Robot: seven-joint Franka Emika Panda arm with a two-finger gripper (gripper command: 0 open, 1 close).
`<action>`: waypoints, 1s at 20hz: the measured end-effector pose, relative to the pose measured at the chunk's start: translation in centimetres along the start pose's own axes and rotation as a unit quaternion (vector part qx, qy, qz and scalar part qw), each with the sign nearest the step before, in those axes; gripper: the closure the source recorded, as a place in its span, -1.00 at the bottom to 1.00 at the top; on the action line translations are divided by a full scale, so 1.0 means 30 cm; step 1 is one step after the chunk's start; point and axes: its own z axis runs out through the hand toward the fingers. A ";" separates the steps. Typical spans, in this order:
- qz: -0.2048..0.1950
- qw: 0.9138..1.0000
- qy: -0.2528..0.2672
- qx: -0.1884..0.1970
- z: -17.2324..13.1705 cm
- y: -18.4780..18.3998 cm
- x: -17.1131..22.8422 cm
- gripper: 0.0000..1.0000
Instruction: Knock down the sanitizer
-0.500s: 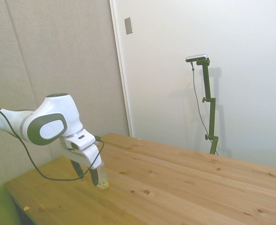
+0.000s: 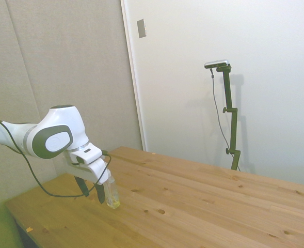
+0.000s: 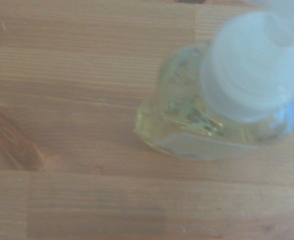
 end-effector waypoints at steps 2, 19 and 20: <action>0.003 1.000 0.005 -0.002 -0.005 -0.050 0.011 1.00; 0.039 0.999 -0.002 -0.017 0.014 -0.221 0.191 1.00; 0.045 0.999 -0.003 -0.018 0.018 -0.229 0.224 1.00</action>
